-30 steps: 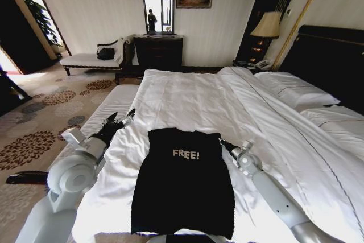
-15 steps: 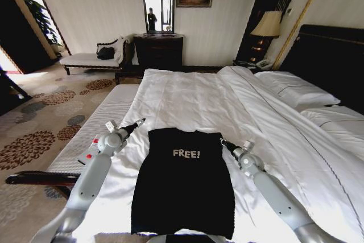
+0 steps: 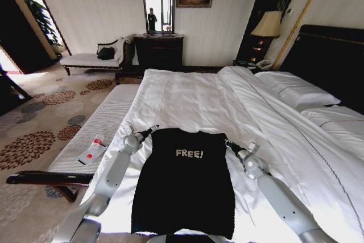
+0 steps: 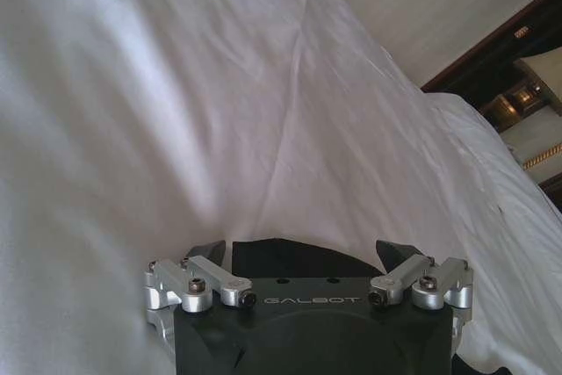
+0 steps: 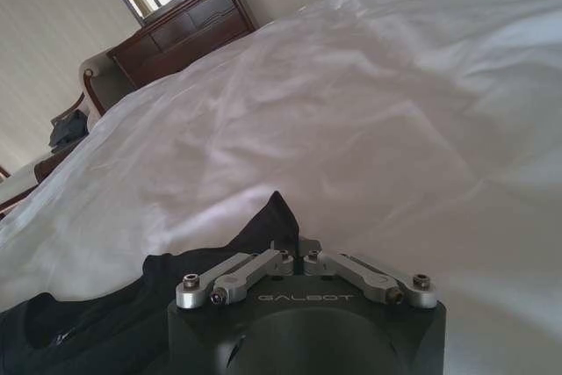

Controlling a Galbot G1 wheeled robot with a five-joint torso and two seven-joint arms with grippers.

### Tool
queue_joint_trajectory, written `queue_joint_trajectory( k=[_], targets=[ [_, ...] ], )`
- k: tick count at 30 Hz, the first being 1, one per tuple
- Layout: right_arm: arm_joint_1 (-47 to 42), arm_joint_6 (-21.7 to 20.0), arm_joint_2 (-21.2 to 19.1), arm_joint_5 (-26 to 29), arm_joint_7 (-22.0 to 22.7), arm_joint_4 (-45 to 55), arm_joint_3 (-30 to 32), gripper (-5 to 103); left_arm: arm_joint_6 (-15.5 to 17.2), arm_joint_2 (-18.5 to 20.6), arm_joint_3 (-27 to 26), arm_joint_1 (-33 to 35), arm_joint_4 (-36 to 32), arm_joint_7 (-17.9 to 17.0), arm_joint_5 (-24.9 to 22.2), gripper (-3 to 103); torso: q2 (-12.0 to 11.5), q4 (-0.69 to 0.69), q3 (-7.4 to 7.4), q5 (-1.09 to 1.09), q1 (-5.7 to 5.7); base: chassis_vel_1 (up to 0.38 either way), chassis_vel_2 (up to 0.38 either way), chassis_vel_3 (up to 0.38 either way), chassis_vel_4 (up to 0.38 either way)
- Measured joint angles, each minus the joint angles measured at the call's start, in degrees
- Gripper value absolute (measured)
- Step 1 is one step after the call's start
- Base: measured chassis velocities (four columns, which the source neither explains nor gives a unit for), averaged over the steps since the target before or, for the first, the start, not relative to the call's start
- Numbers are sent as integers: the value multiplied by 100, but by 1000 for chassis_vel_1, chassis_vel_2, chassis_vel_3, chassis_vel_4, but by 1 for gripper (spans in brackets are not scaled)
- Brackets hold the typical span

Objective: Fold the clothes on the bed.

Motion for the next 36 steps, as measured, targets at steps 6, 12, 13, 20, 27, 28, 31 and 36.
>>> queue_joint_trajectory(
  k=[6,12,13,20,27,28,31,36],
  targets=[
    [32,8,10,-33,0,-28,-77,0,-78,-58,-67,37,84,157,147,90,0,2,0,-1,0,0,0,0,0],
    [84,17,10,-42,0,-45,-161,0,-111,-61,-117,144,27,264,206,69,0,1,0,-1,0,0,0,0,0],
    [84,17,10,-42,0,-45,-161,0,-111,-61,-117,144,27,264,206,69,0,1,0,-1,0,0,0,0,0],
    [94,25,10,-69,0,-50,-180,0,-127,-23,-142,207,-2,288,226,35,0,1,0,-1,0,0,0,0,0],
    [77,53,10,-109,0,-56,-178,0,-175,-24,-141,204,19,303,289,14,0,1,0,-1,0,0,0,0,0],
    [73,64,10,-114,0,-56,-178,0,-196,-24,-135,202,20,309,312,8,0,1,0,-1,0,0,0,0,0],
    [72,128,6,-114,11,-38,-181,0,-275,15,-132,181,10,325,358,1,0,0,0,-1,0,0,0,0,0],
    [172,294,-52,-79,13,35,-229,0,-402,216,-198,77,-127,365,318,0,0,0,0,-2,0,0,0,0,0]
  ],
)
